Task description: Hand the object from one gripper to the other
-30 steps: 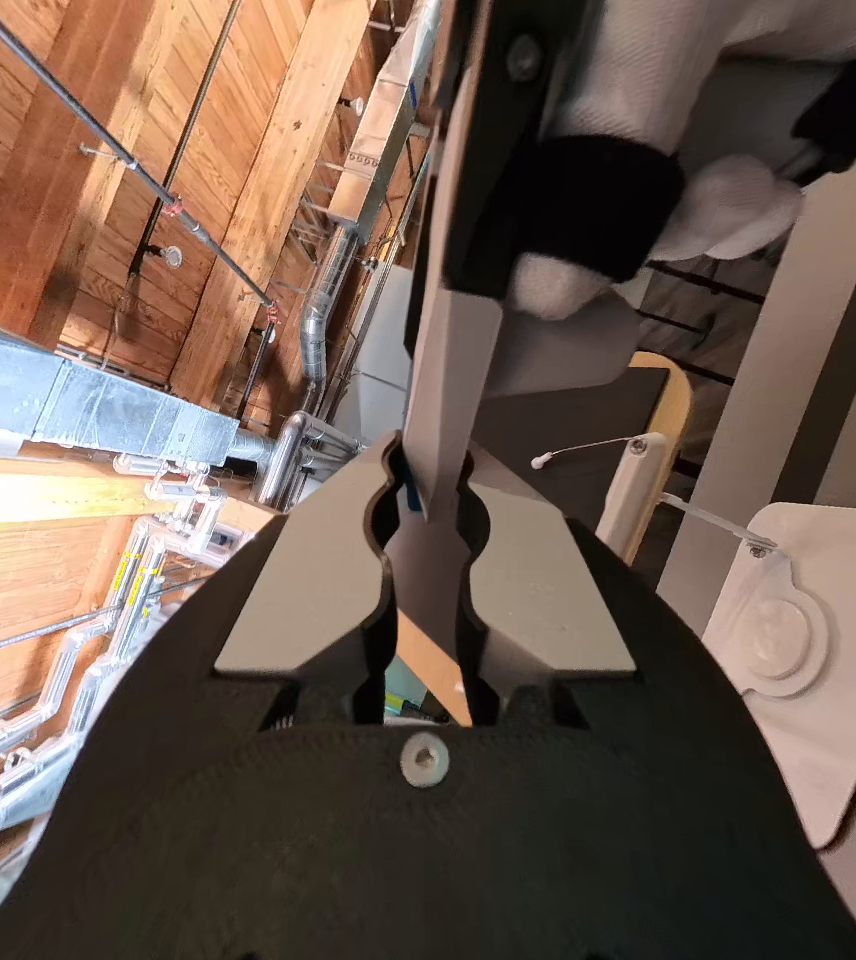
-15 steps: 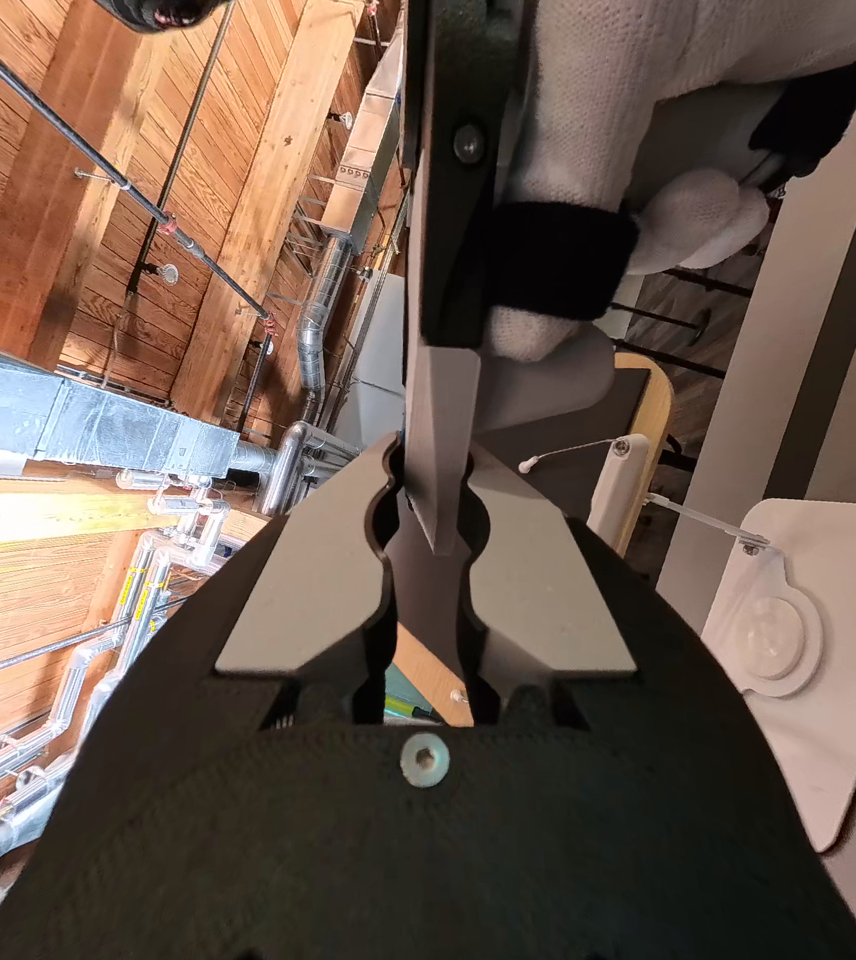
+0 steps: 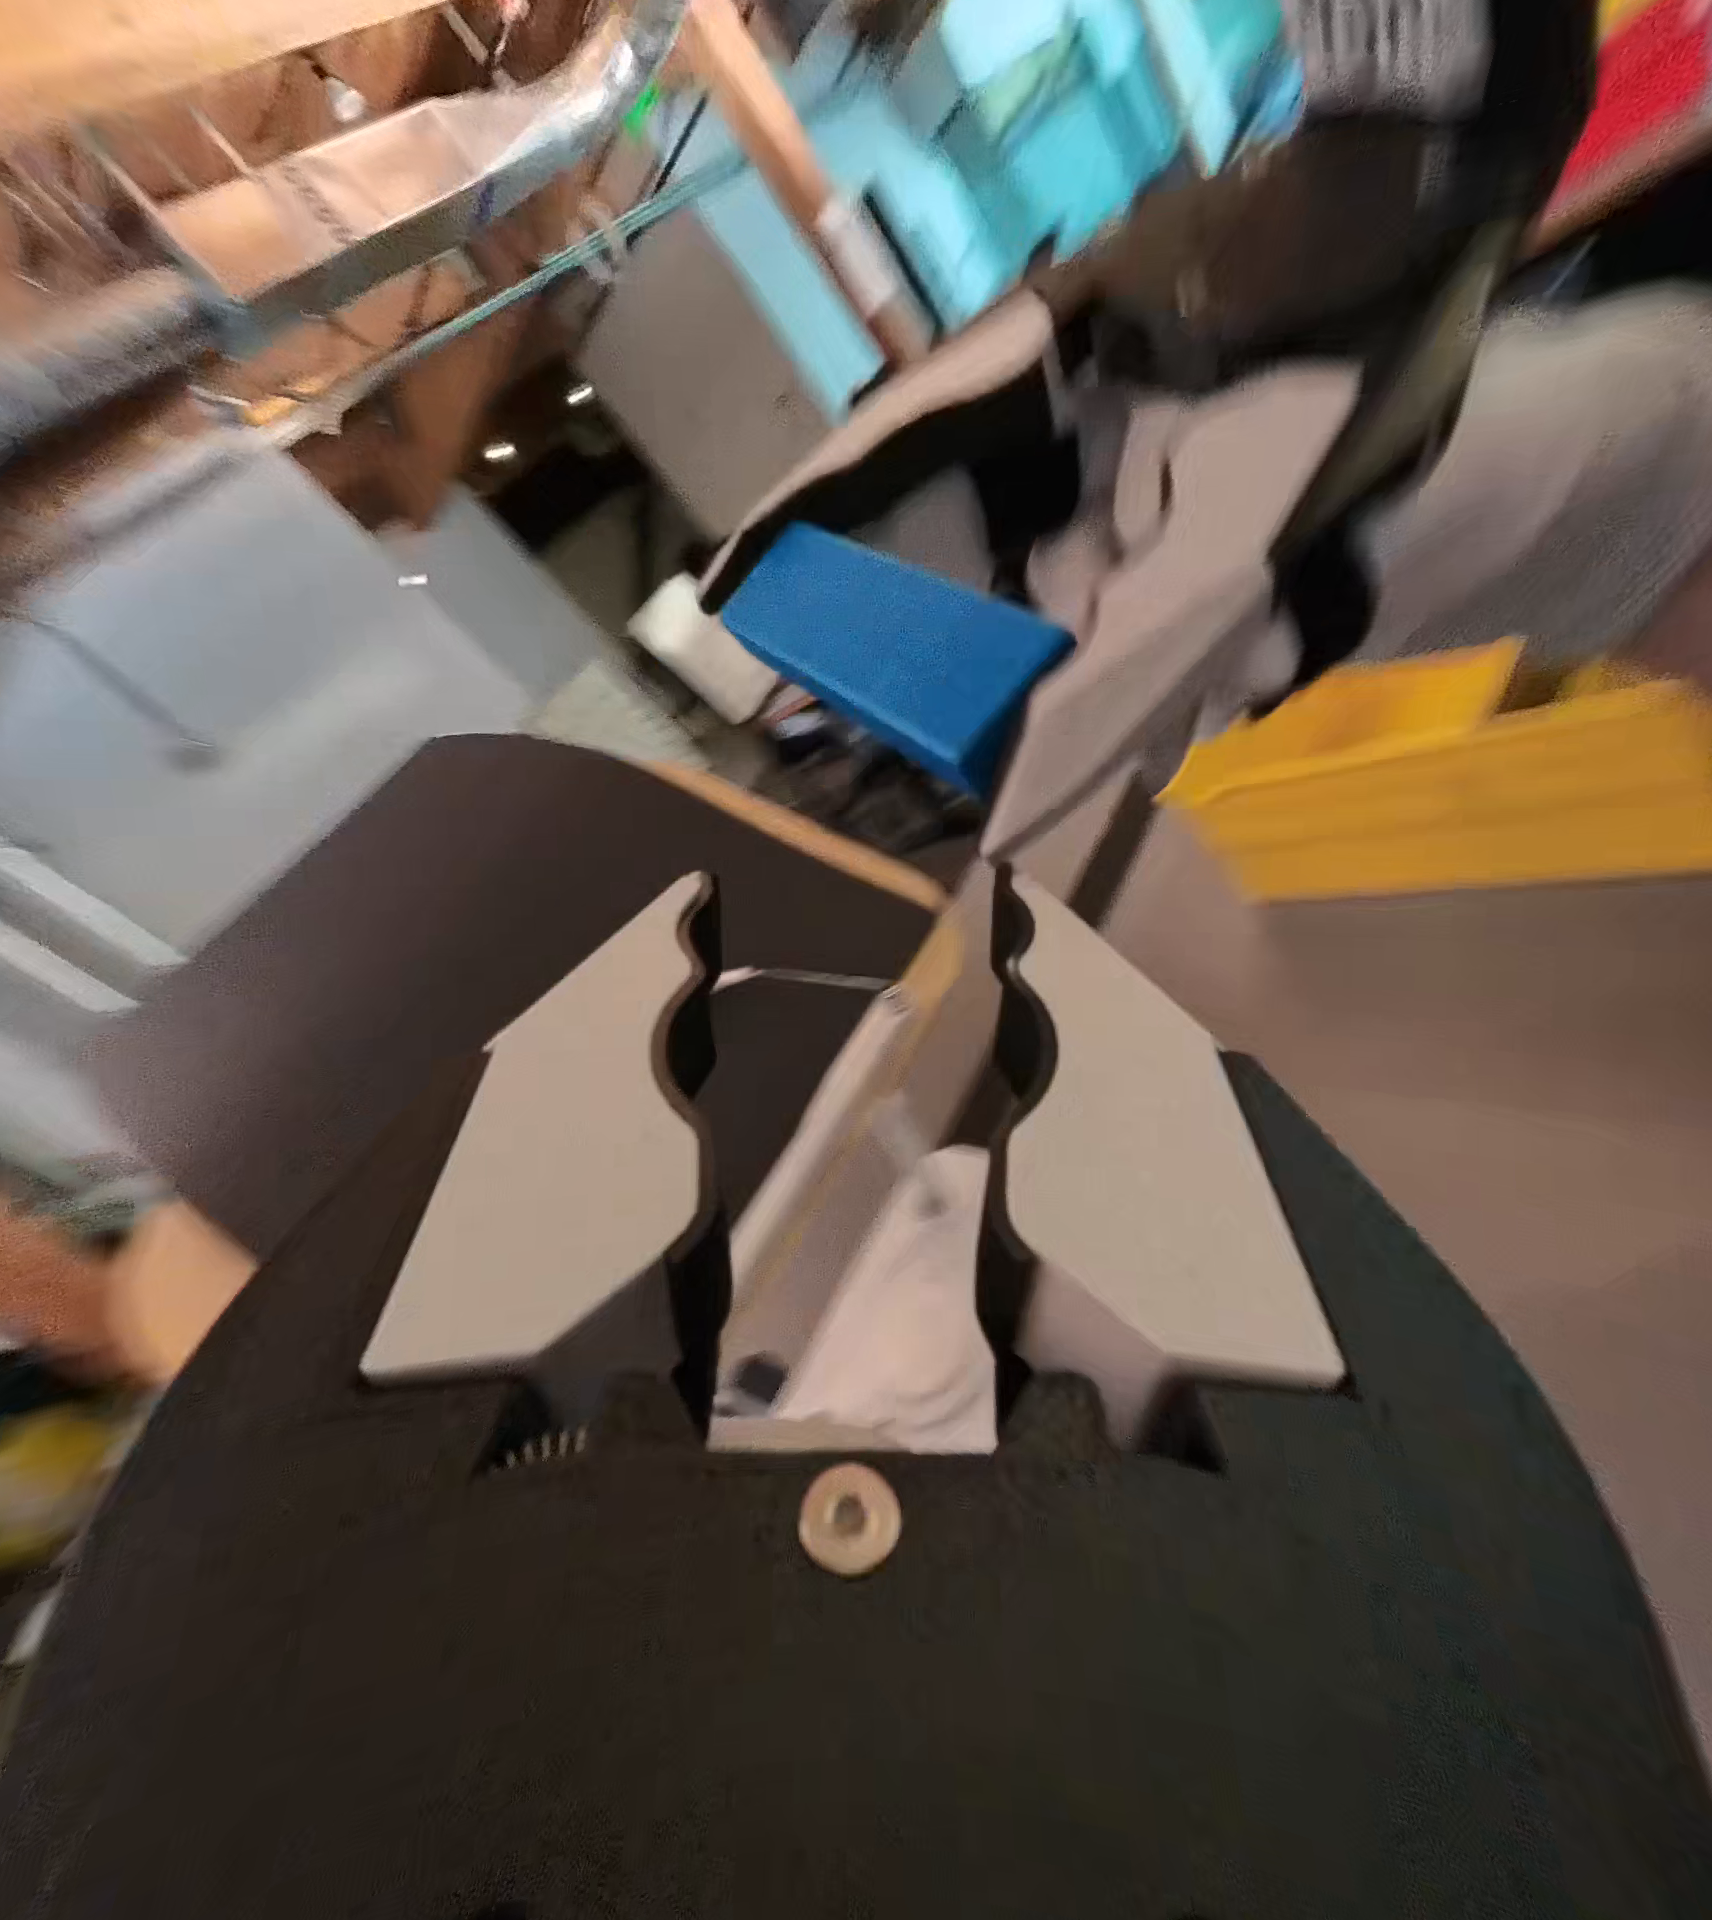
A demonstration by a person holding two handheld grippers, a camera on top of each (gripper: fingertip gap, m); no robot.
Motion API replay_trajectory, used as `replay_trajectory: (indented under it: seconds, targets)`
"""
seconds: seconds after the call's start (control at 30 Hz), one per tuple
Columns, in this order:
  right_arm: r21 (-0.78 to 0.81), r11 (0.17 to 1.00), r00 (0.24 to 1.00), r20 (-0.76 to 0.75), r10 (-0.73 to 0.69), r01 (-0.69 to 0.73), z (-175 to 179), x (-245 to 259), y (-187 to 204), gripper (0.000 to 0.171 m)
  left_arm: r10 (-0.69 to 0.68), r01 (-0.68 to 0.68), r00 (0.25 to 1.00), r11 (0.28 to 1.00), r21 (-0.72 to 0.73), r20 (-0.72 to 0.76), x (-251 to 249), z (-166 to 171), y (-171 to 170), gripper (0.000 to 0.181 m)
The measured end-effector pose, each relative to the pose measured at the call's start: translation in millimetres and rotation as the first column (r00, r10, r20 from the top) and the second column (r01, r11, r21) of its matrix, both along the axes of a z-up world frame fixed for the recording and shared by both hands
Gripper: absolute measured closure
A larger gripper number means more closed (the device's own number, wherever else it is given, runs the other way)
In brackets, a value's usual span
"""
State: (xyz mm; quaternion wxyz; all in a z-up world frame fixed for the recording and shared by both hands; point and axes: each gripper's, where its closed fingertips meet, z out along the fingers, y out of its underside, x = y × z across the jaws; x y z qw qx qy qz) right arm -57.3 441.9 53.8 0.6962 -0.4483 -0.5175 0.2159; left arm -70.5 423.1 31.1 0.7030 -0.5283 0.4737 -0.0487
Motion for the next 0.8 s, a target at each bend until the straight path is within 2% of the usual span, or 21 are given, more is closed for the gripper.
replay_trajectory:
  seconds: [0.03, 0.1, 0.2, 0.3, 0.37, 0.47, 0.5, 0.57, 0.7, 0.8]
  targets:
    - [0.063, 0.998, 1.0, -0.003, 0.025, -0.025, 5, -2, -11, 0.061, -0.096, 0.103, 0.993, 0.989, -0.109, 0.067, -1, 2, -10, 0.129]
    - [0.171, 0.985, 0.998, 0.054, 0.008, -0.017, 6, -8, -22, 0.06, -0.279, 0.332, 0.939, 0.89, -0.312, 0.203, -2, 2, -34, 0.121]
    - [0.3, 0.954, 0.987, 0.158, -0.03, -0.019, -4, -25, -36, 0.061, -0.37, 0.499, 0.851, 0.793, -0.35, 0.373, -18, 15, -44, 0.125]
    - [0.388, 0.919, 0.973, 0.23, -0.019, -0.074, -14, -48, -56, 0.061, -0.431, 0.658, 0.722, 0.669, -0.345, 0.541, -36, 31, -52, 0.128]
    - [0.421, 0.9, 0.967, 0.253, 0.0, -0.11, -18, -63, -69, 0.061, -0.452, 0.711, 0.674, 0.611, -0.347, 0.585, -42, 33, -56, 0.128]
    - [0.468, 0.872, 0.961, 0.277, 0.009, -0.143, -23, -80, -83, 0.06, -0.486, 0.753, 0.647, 0.525, -0.396, 0.588, -39, 23, -64, 0.128]
    - [0.482, 0.864, 0.96, 0.279, 0.007, -0.146, -24, -84, -86, 0.061, -0.488, 0.757, 0.645, 0.516, -0.402, 0.588, -37, 21, -64, 0.127]
    - [0.506, 0.849, 0.958, 0.286, 0.0, -0.151, -26, -90, -90, 0.061, -0.521, 0.797, 0.598, 0.465, -0.385, 0.609, -36, 23, -71, 0.133]
    - [0.536, 0.831, 0.957, 0.289, -0.015, -0.149, -27, -93, -91, 0.061, -0.549, 0.814, 0.578, 0.439, -0.381, 0.604, -38, 20, -75, 0.15]
    - [0.554, 0.819, 0.956, 0.291, -0.019, -0.153, -28, -94, -91, 0.061, -0.55, 0.815, 0.577, 0.432, -0.386, 0.603, -38, 20, -76, 0.156]
